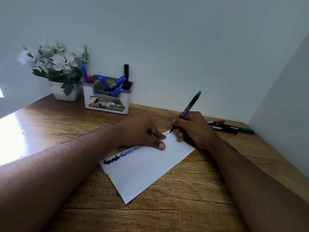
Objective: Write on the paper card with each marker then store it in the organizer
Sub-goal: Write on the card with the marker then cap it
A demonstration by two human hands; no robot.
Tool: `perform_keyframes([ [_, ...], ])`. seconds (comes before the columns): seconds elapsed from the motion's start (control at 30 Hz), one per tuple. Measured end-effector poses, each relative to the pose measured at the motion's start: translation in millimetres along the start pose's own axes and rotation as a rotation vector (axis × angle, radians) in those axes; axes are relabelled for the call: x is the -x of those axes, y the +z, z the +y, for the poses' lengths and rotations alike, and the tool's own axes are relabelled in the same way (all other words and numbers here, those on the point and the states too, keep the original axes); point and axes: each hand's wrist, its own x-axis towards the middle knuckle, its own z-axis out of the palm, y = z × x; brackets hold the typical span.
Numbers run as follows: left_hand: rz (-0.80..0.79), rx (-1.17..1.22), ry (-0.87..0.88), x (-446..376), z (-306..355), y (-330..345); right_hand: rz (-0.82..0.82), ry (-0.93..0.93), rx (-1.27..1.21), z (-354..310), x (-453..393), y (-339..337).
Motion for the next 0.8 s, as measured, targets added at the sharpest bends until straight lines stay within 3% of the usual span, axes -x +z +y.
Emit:
perform_keyframes([
  [0.43, 0.002, -0.001, 0.001, -0.1, -0.5, -0.4, 0.041, 0.021, -0.024, -1.2, -0.1, 2.2],
  [0.63, 0.001, 0.010, 0.016, -0.2, -1.2, -0.1, -0.021, 0.000, 0.020, -1.7, 1.9, 4.2],
  [0.8, 0.004, 0.006, 0.018, -0.7, -1.3, 0.3, 0.066, 0.013, -0.017, -0.3, 0.9, 1.3],
])
